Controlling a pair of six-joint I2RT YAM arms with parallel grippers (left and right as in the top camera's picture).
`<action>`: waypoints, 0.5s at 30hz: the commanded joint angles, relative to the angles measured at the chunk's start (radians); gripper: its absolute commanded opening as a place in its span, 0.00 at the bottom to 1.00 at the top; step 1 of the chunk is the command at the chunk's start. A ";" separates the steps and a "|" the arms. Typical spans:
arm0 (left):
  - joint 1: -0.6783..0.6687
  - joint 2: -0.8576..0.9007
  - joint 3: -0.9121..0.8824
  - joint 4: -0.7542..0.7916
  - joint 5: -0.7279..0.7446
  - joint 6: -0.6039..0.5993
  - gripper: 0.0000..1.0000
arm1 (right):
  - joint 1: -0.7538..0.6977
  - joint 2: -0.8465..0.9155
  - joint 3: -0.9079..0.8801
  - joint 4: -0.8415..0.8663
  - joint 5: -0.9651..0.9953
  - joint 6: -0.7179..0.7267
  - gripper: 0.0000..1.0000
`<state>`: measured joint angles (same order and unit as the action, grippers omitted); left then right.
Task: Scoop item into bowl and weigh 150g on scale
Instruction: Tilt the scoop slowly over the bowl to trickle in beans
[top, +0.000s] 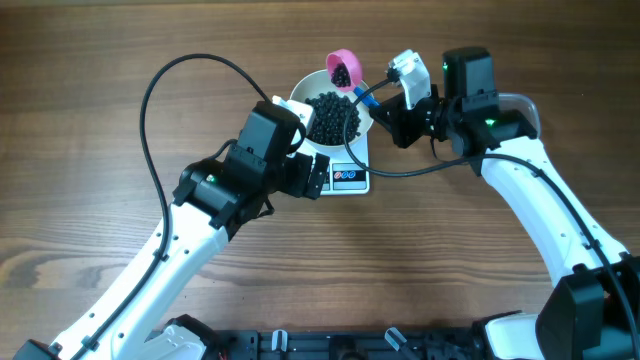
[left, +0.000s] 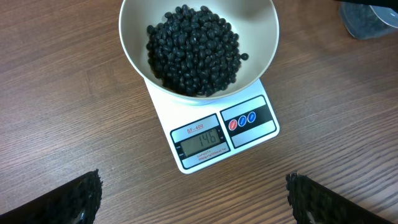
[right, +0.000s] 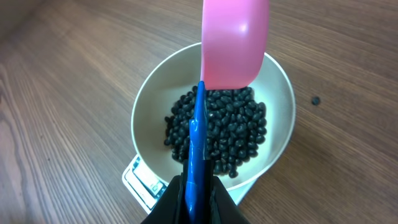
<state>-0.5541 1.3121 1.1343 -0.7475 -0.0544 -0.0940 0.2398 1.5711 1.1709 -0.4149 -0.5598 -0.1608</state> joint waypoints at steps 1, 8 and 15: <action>0.002 0.008 0.014 0.002 0.008 0.011 1.00 | 0.005 0.011 -0.002 0.000 -0.045 -0.085 0.04; 0.002 0.008 0.014 0.002 0.008 0.011 1.00 | 0.005 0.011 -0.002 0.000 -0.005 -0.131 0.04; 0.002 0.008 0.014 0.002 0.008 0.011 1.00 | 0.007 0.011 -0.002 -0.005 0.040 -0.134 0.04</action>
<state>-0.5541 1.3121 1.1343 -0.7475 -0.0544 -0.0937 0.2398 1.5711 1.1709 -0.4179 -0.5392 -0.2684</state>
